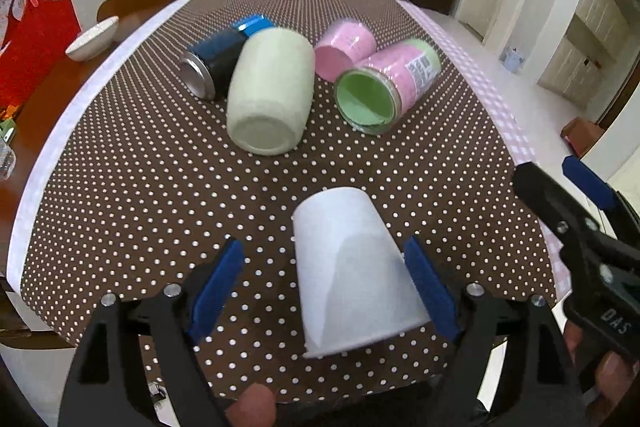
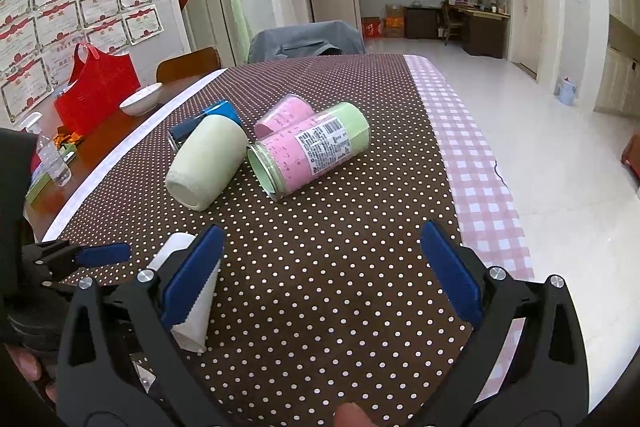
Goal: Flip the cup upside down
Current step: 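Close the right gripper on the white cup while the left gripper opens and releases it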
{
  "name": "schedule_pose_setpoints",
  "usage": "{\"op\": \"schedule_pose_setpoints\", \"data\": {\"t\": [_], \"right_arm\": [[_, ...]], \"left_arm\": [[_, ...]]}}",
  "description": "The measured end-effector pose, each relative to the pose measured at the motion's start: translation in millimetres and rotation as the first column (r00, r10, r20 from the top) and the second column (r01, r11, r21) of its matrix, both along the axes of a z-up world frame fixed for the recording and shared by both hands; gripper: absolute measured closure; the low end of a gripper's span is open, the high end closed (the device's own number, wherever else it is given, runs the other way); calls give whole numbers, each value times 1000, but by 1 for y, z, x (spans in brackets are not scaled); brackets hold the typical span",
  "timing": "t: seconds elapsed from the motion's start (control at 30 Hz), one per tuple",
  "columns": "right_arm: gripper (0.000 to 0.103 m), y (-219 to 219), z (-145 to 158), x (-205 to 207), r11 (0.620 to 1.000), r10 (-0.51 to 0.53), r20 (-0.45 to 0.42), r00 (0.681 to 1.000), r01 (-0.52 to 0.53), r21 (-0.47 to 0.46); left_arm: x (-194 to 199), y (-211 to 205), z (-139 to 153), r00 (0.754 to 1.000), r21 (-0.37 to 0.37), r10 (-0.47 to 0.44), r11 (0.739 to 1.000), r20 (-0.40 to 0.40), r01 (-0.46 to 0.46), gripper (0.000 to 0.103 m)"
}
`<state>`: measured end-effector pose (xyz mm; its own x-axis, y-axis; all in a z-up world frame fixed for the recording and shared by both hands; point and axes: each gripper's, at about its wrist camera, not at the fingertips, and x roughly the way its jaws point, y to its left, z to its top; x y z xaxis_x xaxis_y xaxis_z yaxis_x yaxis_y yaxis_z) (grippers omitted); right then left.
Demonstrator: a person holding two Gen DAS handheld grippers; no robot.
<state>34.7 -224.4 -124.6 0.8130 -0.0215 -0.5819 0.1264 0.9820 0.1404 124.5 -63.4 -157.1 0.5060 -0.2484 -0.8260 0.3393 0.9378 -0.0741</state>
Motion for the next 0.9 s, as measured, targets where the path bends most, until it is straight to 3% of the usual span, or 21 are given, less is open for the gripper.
{"op": "schedule_pose_setpoints", "data": {"t": [0.27,0.53,0.83,0.87,0.9], "right_arm": [[6,15,11,-2,999,27,16,1000,-26,-19],[6,36,21,-1,997,76,22,997,-75,-34],[6,59,25,10,989,144,-14,989,-145,-19],[6,62,24,13,988,154,-26,988,-155,-18],[6,64,23,14,987,162,-34,986,-163,-15]], "left_arm": [[-15,9,26,996,2,31,1000,89,-31,21],[-28,37,35,990,-2,71,997,125,-72,21],[-29,63,35,979,43,113,992,170,-122,20],[-29,66,34,978,45,119,991,171,-129,19],[-28,68,34,977,46,122,990,173,-132,13]]}}
